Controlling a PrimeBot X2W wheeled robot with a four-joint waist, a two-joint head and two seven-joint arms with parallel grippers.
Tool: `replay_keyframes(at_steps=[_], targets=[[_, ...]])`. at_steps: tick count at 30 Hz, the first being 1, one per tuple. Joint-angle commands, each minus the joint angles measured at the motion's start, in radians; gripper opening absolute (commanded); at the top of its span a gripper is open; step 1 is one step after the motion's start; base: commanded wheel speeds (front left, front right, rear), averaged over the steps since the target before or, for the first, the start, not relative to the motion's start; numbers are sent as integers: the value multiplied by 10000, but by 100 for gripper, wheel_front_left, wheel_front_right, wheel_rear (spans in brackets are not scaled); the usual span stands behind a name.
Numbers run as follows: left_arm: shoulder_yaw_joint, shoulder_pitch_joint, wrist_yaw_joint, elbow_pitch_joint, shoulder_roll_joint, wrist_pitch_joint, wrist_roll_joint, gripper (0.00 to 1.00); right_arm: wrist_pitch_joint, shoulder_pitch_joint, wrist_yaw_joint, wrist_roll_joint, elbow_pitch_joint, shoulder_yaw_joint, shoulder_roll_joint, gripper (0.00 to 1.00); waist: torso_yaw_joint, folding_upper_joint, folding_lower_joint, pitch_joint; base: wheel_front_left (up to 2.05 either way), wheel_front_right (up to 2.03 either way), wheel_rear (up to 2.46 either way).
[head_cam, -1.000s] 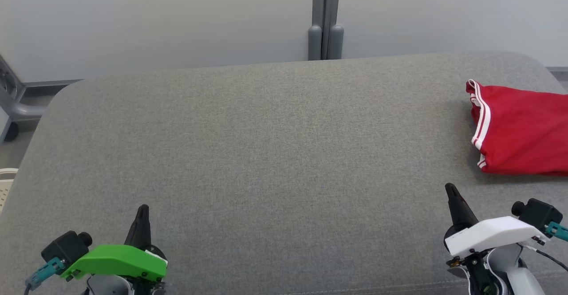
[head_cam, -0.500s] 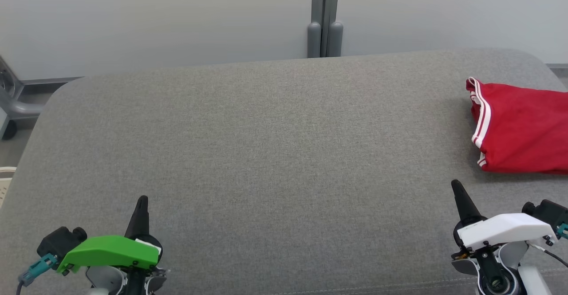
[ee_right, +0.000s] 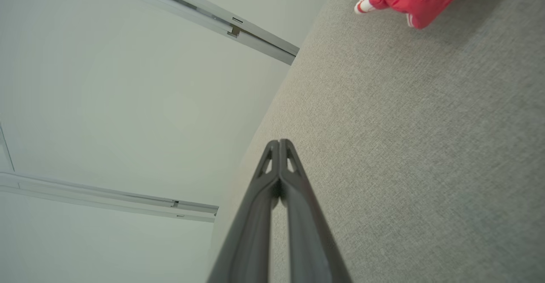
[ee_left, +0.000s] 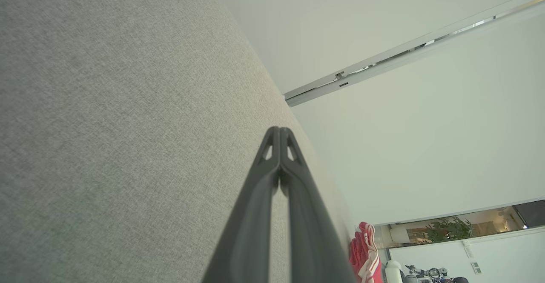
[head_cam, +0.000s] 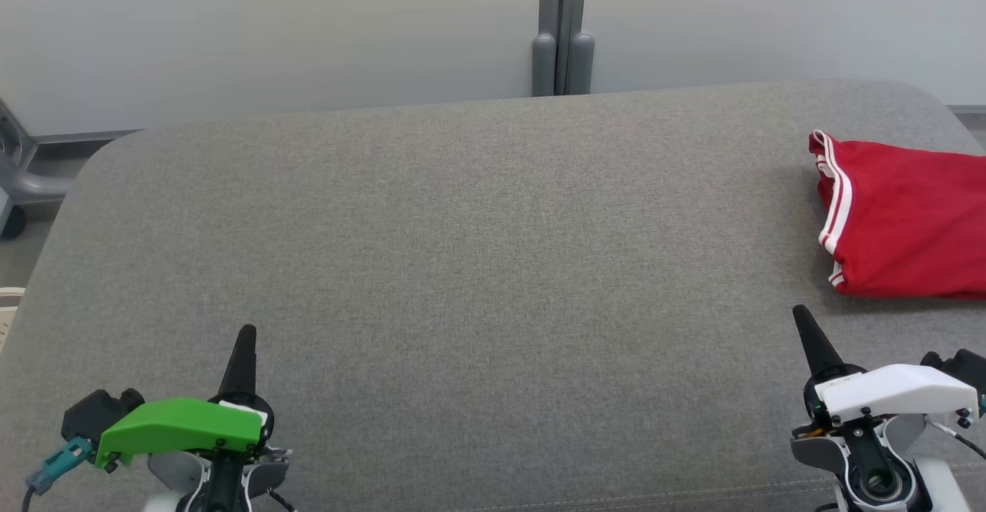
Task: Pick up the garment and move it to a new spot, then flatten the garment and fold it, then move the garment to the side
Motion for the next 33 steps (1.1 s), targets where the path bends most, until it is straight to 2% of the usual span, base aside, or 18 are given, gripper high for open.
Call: replay_keyframes(at_steps=[1,33], targets=[[136,-330,-106,-21,-48,61,-214,0,52,-269,5,279,-36,-88,-58,0,-2,-1,0,8,0,0,0],[1081,-788,-949,427,-743,633,-1934,0,568,-580,5,2915,267,-663,-67,0,-54,-1,0,174,0,0,0]])
